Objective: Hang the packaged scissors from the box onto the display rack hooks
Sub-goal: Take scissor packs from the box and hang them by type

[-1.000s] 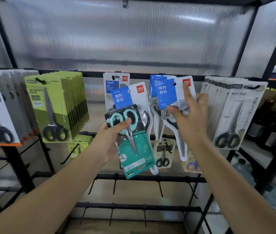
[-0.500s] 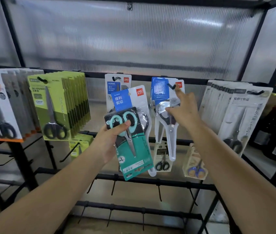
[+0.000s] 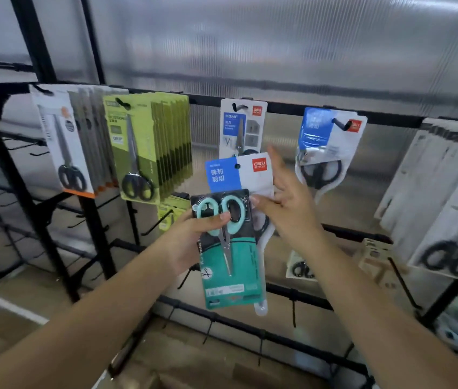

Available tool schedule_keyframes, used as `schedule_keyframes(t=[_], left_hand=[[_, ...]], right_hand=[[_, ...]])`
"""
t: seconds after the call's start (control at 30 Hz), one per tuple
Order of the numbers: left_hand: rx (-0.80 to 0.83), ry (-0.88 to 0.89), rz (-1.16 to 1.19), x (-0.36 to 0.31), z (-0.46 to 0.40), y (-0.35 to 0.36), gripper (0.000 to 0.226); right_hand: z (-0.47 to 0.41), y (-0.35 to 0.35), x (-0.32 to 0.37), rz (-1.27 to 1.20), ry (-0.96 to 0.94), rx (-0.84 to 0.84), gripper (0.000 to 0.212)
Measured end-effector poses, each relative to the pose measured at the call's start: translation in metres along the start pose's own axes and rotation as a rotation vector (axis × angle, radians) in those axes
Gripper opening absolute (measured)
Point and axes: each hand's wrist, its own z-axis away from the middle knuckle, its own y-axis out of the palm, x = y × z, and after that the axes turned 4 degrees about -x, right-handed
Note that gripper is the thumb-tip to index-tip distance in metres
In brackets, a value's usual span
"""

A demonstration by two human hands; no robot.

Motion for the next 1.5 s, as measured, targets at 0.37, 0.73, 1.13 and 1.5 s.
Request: schedule_keyframes(t=[0.37, 0.73, 1.13, 1.5], left_hand=[[-0.120, 0.097, -0.018, -0.041, 0.017, -0.025, 0.049], [0.119, 0.066, 0.005, -0.041, -0.019, 0.015, 0.031], [0.166, 0.044, 0.007, -0.045, -0.016, 0.021, 0.028], [-0.052, 0.012, 0.484, -0.048, -0.012, -0.025, 0.027]], right_hand=[[-0.004, 0.013, 0.016, 0.190, -0.234, -0.347, 0.065], [0.002, -0.065, 0.043, 0.440, -0.038, -0.598, 0.056], [-0.042, -0.074, 0.046, 0.926, 0.335, -0.408, 0.055], [0.059, 0.046, 0.015, -0.172, 0.782, 0.000, 0.058]])
